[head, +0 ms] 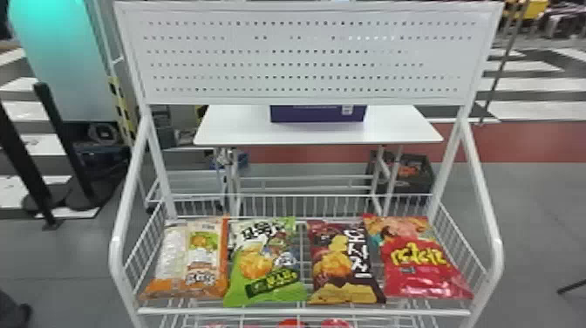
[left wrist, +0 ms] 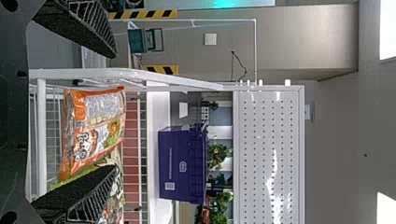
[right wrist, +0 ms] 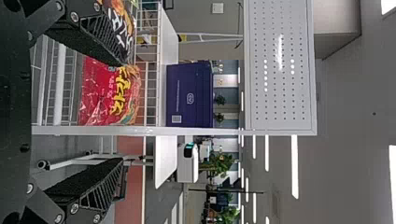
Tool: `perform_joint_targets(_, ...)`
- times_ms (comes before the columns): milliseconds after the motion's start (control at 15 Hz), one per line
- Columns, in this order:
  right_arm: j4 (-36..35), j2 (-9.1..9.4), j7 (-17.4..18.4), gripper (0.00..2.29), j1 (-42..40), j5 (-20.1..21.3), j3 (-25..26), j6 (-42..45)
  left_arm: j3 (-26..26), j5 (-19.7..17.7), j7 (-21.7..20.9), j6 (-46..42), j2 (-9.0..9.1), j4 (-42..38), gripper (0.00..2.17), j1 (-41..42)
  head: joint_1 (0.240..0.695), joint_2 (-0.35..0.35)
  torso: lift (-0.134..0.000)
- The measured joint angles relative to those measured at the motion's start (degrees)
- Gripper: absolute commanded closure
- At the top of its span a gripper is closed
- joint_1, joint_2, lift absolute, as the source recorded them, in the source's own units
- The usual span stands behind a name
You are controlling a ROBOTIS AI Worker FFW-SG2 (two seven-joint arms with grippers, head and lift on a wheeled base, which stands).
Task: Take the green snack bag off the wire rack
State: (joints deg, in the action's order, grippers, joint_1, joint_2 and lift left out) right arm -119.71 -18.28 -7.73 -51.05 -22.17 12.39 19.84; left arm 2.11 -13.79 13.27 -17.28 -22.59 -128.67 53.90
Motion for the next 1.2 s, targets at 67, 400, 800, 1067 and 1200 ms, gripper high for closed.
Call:
perform_joint_targets(67, 0.0, 0.00, 0.0, 0.17, 0.0, 0.0, 0.0, 0.0, 0.0, 0.0, 0.0, 0.0, 0.00, 0.0, 0.04, 0.0, 0.499, 0.000, 0.000)
perform_joint_targets(400, 0.0, 0.00, 0.0, 0.17, 0.0, 0.0, 0.0, 0.2, 0.0, 0.1, 0.0, 0.2, 0.00, 0.1, 0.04, -0.1, 0.499, 0.000, 0.000)
perform_joint_targets(800, 0.0, 0.15, -0.1, 0.17, 0.0, 0.0, 0.0, 0.3, -1.5, 0.3, -0.8, 2.6, 0.02, 1.3, 0.04, -2.3, 0.499, 0.000, 0.000)
perform_joint_targets(1067, 0.0, 0.64, -0.1, 0.17, 0.1, 0.3, -0.6, 0.4, -10.4, 3.4, -0.4, 12.0, 0.54, 5.1, 0.04, -13.9, 0.499, 0.000, 0.000)
perform_joint_targets(1200, 0.0, 0.79, -0.1, 0.17, 0.1, 0.4, -0.7, 0.4, -15.3, 3.5, 0.0, 15.6, 1.46, 8.1, 0.04, -21.2, 0.499, 0.000, 0.000)
